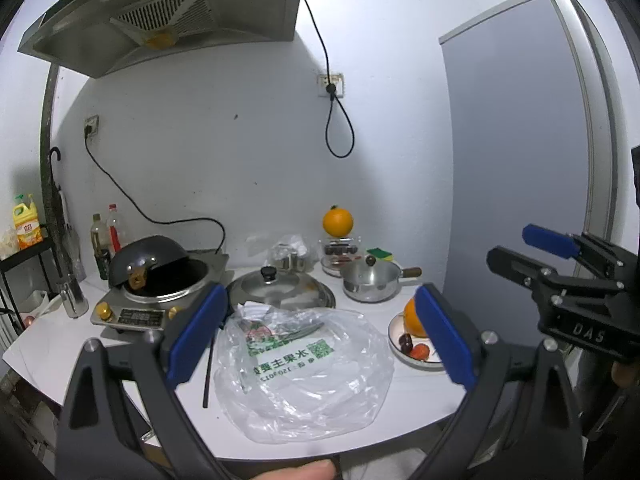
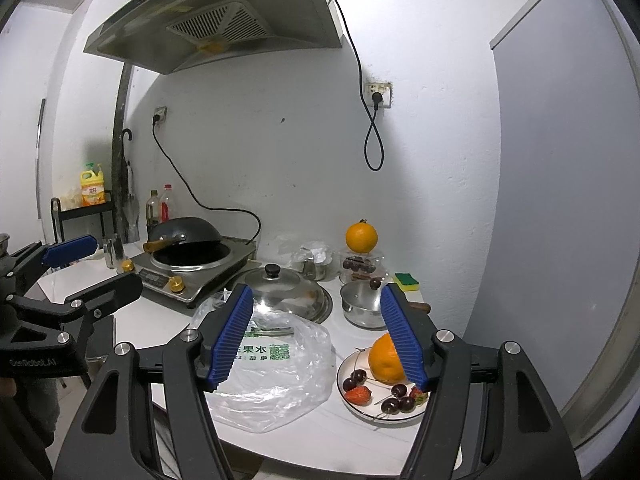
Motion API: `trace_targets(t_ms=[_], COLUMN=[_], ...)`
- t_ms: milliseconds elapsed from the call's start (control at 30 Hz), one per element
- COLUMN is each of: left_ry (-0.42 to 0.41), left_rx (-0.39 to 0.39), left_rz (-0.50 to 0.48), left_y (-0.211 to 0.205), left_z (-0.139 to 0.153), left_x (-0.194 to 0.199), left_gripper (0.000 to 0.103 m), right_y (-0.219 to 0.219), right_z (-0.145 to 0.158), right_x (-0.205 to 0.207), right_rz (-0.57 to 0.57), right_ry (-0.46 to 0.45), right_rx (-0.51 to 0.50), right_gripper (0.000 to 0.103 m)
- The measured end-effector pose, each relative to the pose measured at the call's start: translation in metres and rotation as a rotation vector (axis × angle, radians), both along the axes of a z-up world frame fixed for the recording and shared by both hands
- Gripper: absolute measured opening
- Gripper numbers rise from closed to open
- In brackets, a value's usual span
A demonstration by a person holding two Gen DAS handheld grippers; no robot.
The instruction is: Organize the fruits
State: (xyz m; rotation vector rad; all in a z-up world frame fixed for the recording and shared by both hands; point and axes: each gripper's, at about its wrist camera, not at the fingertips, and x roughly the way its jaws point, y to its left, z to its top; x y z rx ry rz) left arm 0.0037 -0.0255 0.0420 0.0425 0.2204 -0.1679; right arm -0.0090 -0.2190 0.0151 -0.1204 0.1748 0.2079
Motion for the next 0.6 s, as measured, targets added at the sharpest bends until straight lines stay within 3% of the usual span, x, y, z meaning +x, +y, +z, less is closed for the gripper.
trace_targets(t_ms=[600], left_ry=[0.010], left_rx=[0.002], left_rz=[-0.007], left_y=[-0.0035], left_z=[-0.0032], left_x=[0.0008], left_gripper=[0.096], right_y=[-0.0001], right_z=[-0.0030], right_x=[0.0007], right_rz=[-0.006], right_ry=[0.006], right_rx=[0.005], right_gripper=[0.070])
